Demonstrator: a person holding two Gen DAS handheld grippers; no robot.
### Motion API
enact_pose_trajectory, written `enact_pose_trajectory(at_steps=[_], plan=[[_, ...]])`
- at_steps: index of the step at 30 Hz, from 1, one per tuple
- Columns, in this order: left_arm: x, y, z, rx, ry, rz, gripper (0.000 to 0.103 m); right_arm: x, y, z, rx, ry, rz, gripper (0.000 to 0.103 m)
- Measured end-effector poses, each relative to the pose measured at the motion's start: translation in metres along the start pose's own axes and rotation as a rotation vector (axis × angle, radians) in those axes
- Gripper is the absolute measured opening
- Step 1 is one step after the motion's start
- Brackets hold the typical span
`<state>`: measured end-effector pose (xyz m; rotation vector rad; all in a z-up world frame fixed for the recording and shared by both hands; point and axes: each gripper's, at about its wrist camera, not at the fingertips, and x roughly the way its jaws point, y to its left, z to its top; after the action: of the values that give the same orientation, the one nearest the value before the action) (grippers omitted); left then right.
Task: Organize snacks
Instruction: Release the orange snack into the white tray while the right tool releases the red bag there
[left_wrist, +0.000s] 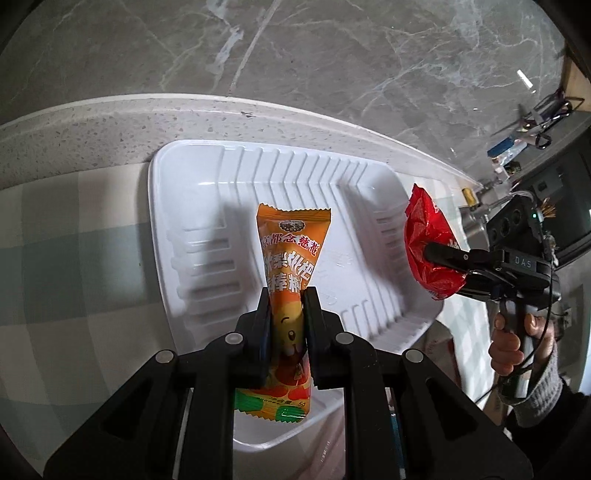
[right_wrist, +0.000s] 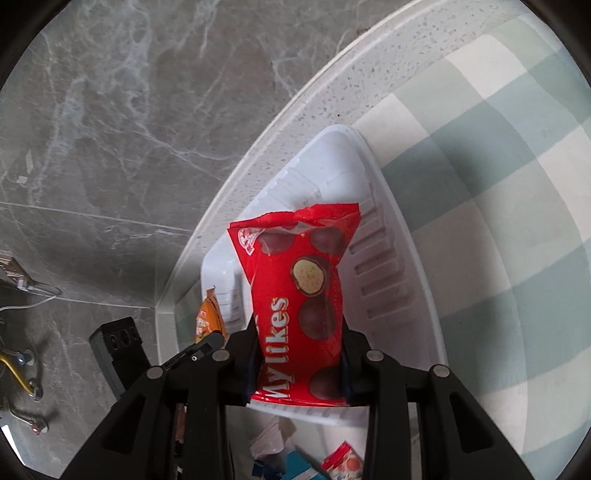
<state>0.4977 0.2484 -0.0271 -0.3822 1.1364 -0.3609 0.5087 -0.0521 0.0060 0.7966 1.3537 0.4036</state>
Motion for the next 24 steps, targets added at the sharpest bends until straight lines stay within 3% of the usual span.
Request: enact_pose_trajectory(at_steps=[6,11,13,15,16,24], plan=[[0.007,-0.003,-0.003,0.030,-0.014,0.087,0.015,0.006,0.010,0.003,-0.050,-0.010,-0.073,0.042],[0.011,-0.005,-0.003,0.044,-0.027,0.143,0.023,0.002,0.021,0.002,-0.100,-0.036,-0.115,0.061],[0.007,-0.006,-0.004,0.056,-0.039,0.147,0.029,-0.001,0.022,0.000,-0.112,-0.042,-0.121,0.061],[0.004,-0.010,-0.005,0.074,-0.051,0.155,0.045,-0.005,0.025,-0.002,-0.121,-0.048,-0.119,0.061],[0.000,-0.012,-0.005,0.084,-0.060,0.153,0.048,-0.008,0.027,-0.005,-0.125,-0.051,-0.118,0.061],[-0.031,-0.033,-0.017,0.141,-0.106,0.157,0.049,-0.033,0.044,-0.025,-0.171,-0.085,-0.101,0.061]])
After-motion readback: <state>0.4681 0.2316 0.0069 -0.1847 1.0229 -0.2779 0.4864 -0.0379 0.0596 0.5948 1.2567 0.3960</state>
